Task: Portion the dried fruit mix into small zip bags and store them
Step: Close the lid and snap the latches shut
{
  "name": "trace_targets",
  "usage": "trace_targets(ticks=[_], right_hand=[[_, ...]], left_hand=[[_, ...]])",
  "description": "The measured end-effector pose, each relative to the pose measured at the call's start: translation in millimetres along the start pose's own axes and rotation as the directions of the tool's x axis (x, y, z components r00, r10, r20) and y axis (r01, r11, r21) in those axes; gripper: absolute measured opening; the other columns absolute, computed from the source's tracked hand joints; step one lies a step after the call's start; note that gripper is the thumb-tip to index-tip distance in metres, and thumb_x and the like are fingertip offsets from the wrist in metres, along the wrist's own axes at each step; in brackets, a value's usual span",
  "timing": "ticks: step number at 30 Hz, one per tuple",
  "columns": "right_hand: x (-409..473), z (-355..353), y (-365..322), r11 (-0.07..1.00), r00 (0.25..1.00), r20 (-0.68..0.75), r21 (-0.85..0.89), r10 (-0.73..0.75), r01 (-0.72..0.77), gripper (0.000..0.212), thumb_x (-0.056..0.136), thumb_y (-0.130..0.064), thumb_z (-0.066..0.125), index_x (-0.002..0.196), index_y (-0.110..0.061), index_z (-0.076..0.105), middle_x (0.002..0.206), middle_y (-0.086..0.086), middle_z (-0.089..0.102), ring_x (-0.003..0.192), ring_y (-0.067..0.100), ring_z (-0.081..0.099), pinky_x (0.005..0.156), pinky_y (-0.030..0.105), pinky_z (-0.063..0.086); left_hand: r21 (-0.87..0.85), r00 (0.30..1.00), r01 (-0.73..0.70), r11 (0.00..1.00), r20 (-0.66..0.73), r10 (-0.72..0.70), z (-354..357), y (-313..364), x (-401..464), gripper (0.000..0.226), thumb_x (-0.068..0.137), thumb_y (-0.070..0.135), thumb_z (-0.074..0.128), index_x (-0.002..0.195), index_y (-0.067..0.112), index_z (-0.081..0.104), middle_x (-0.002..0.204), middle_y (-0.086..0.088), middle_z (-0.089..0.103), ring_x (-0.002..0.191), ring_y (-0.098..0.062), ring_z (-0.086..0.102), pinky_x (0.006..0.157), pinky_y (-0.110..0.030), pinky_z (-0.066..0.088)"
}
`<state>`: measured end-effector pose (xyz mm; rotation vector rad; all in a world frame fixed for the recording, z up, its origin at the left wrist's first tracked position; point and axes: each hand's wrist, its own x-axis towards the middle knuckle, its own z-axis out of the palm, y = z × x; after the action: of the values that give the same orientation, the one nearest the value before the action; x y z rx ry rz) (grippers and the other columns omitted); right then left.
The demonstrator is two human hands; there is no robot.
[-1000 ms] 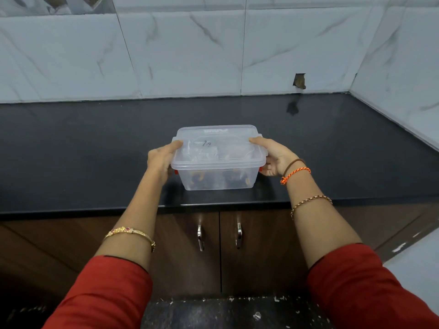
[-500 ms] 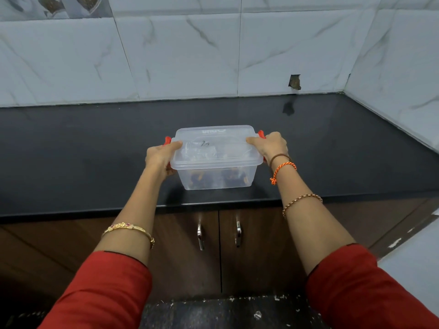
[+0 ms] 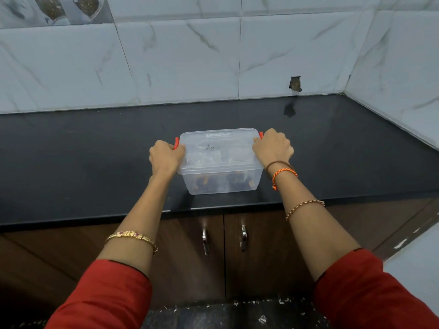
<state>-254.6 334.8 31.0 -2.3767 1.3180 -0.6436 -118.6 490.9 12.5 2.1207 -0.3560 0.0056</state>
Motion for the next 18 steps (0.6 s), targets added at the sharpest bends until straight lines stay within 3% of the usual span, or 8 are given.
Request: trace_targets(ticks=[1, 3, 5, 7, 9, 13, 16, 18], right_hand=[[0, 0, 2, 0.998, 0.999, 0.015, 0.061, 0.035, -0.035, 0.029, 0.096, -0.029, 0.046, 0.107, -0.005, 0.057, 0.11, 0.016, 0.059, 0.107, 0.033, 0.056, 0.079, 0.035, 0.042], [1, 4, 9, 0.943, 0.987, 0.076, 0.292, 0.144, -0.16, 0.025, 0.091, -0.034, 0.052, 0.081, -0.013, 0.057, 0.089, 0.01, 0.058, 0.091, 0.031, 0.059, 0.067, 0.029, 0.04], [0, 9, 14, 0.721, 0.948, 0.23, 0.616, 0.22, -0.317, 0.027, 0.086, -0.03, 0.058, 0.063, -0.017, 0.052, 0.076, 0.004, 0.056, 0.073, 0.023, 0.055, 0.058, 0.027, 0.04], [-2, 13, 15, 0.402, 0.902, 0.396, 0.807, 0.173, -0.432, 0.01, 0.086, -0.018, 0.06, 0.077, -0.013, 0.059, 0.08, 0.004, 0.059, 0.069, 0.019, 0.056, 0.062, 0.028, 0.047], [2, 11, 10, 0.247, 0.898, 0.423, 0.864, 0.118, -0.439, 0.017, 0.087, -0.013, 0.061, 0.101, -0.005, 0.059, 0.091, 0.008, 0.061, 0.077, 0.02, 0.059, 0.067, 0.029, 0.05], [33, -7, -8, 0.125, 0.932, 0.353, 0.924, 0.077, -0.36, 0.03, 0.084, -0.015, 0.063, 0.11, 0.0, 0.061, 0.104, 0.011, 0.064, 0.095, 0.024, 0.062, 0.083, 0.035, 0.053], [74, -27, -27, 0.059, 0.953, 0.297, 0.952, 0.058, -0.3, 0.021, 0.086, -0.013, 0.06, 0.105, -0.004, 0.061, 0.093, 0.006, 0.064, 0.087, 0.022, 0.063, 0.08, 0.034, 0.053], [103, -35, -39, 0.033, 0.967, 0.254, 0.966, 0.029, -0.255, 0.012, 0.086, -0.012, 0.058, 0.096, -0.006, 0.061, 0.084, 0.004, 0.063, 0.079, 0.019, 0.062, 0.072, 0.031, 0.053]], left_hand=[[-0.011, 1.0, 0.008, 1.0, -0.003, -0.008, 0, -1, 0, 0.049, 0.086, 0.023, 0.058, 0.045, 0.009, 0.035, 0.049, -0.005, 0.035, 0.048, -0.022, 0.035, 0.056, -0.029, 0.034], [-0.07, 0.999, 0.05, 0.996, -0.004, -0.051, 0, -4, -2, 0.04, 0.083, 0.024, 0.06, 0.051, 0.009, 0.043, 0.057, -0.006, 0.045, 0.055, -0.021, 0.044, 0.057, -0.03, 0.039], [-0.213, 0.991, 0.13, 0.968, 0.048, -0.123, 2, -9, -3, 0.031, 0.081, 0.027, 0.062, 0.058, 0.011, 0.049, 0.07, -0.007, 0.055, 0.067, -0.022, 0.054, 0.067, -0.034, 0.049], [-0.326, 0.983, 0.17, 0.93, 0.127, -0.135, 5, -12, -2, 0.027, 0.08, 0.027, 0.065, 0.061, 0.014, 0.05, 0.076, -0.006, 0.059, 0.074, -0.022, 0.057, 0.071, -0.036, 0.052], [-0.359, 0.98, 0.157, 0.92, 0.173, -0.099, 7, -8, 5, 0.025, 0.078, 0.027, 0.067, 0.066, 0.015, 0.048, 0.078, -0.007, 0.055, 0.073, -0.02, 0.054, 0.064, -0.031, 0.046], [-0.472, 0.991, 0.06, 0.879, 0.133, 0.004, 1, 35, 27, 0.022, 0.079, 0.015, 0.066, 0.067, 0.016, 0.048, 0.069, 0.001, 0.05, 0.067, -0.016, 0.048, 0.057, -0.025, 0.038], [-0.575, 0.99, -0.01, 0.818, 0.111, 0.09, -2, 79, 54, 0.018, 0.08, 0.008, 0.063, 0.073, 0.022, 0.053, 0.075, 0.014, 0.051, 0.077, -0.014, 0.048, 0.062, -0.024, 0.036], [-0.615, 0.985, -0.061, 0.786, 0.09, 0.147, 2, 102, 75, 0.025, 0.079, 0.008, 0.063, 0.07, 0.026, 0.048, 0.084, 0.012, 0.054, 0.078, -0.012, 0.049, 0.069, -0.024, 0.038]])
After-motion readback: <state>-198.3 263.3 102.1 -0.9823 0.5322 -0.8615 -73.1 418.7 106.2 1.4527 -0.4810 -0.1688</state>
